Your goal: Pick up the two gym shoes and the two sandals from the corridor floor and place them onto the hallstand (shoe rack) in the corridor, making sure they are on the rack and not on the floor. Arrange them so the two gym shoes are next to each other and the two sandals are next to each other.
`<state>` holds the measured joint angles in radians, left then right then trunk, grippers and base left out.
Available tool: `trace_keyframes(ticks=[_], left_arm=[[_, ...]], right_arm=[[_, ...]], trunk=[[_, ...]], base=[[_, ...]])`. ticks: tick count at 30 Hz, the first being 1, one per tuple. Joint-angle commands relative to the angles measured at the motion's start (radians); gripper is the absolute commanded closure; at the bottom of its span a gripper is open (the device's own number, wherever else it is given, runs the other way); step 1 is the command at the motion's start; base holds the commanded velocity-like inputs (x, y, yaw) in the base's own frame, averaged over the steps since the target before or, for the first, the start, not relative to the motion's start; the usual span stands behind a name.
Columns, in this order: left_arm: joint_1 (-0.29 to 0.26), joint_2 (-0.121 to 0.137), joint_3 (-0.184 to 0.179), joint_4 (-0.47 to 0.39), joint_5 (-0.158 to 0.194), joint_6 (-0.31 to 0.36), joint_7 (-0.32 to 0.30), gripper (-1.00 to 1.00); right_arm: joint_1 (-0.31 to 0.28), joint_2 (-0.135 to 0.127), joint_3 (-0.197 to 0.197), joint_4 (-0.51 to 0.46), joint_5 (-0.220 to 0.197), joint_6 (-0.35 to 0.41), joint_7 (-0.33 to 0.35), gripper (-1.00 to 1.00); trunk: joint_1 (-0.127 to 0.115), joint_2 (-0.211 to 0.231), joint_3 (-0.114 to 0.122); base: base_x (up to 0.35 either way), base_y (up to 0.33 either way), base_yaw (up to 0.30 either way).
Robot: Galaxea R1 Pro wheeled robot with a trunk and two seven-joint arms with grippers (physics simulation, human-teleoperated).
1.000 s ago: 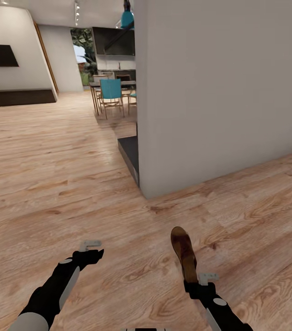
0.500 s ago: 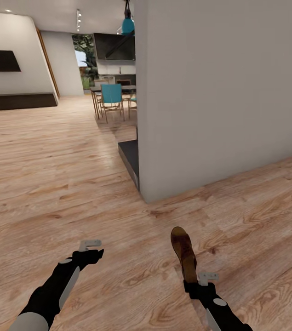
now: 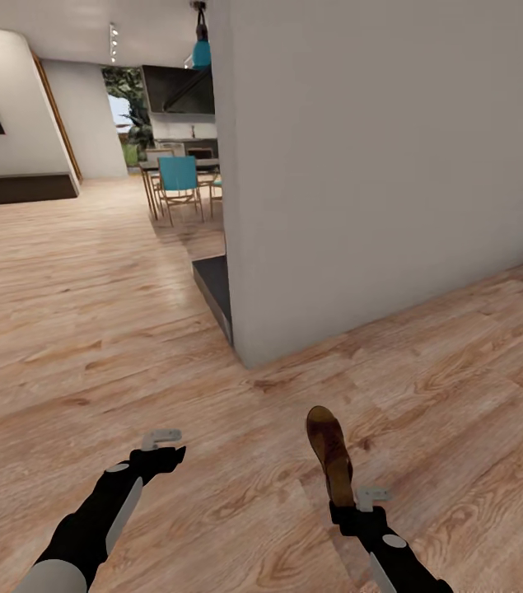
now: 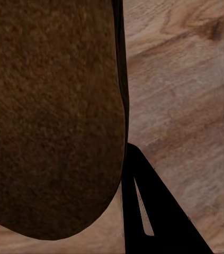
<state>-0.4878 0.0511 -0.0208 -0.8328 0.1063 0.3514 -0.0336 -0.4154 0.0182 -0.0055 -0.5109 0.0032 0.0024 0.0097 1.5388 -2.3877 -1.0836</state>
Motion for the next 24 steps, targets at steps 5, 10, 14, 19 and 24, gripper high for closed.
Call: trace_keyframes(ticks=[5, 10, 14, 19, 24], left_arm=[[0.0, 0.001, -0.003, -0.002, 0.012, 0.006, 0.001, -1.0], [0.0, 0.001, -0.003, -0.002, 0.012, 0.006, 0.001, -1.0], [0.0, 0.001, -0.003, -0.001, 0.012, 0.006, 0.001, -1.0], [0.0, 0.001, -0.002, -0.001, 0.012, 0.006, 0.001, -1.0], [0.0, 0.001, -0.002, -0.001, 0.012, 0.006, 0.001, -1.0]], right_arm=[[0.0, 0.0, -0.002, 0.0, -0.003, 0.002, 0.001, 1.0], [0.0, 0.0, -0.003, 0.0, -0.003, 0.003, 0.001, 1.0], [0.0, -0.001, -0.003, 0.0, -0.003, 0.004, 0.001, 1.0], [0.0, -0.002, -0.004, -0.001, -0.003, 0.006, 0.001, 1.0], [0.0, -0.002, -0.004, -0.001, -0.003, 0.007, 0.001, 1.0]], trunk=[[0.0, 0.0, 0.005], [0.0, 0.0, 0.011], [0.007, -0.014, 0.01], [0.027, -0.049, 0.001], [0.046, -0.084, -0.009]], base=[[0.0, 0.0, -0.21], [0.0, 0.0, -0.211], [0.0, 0.0, -0.211], [0.0, 0.0, -0.211], [0.0, 0.0, -0.211]])
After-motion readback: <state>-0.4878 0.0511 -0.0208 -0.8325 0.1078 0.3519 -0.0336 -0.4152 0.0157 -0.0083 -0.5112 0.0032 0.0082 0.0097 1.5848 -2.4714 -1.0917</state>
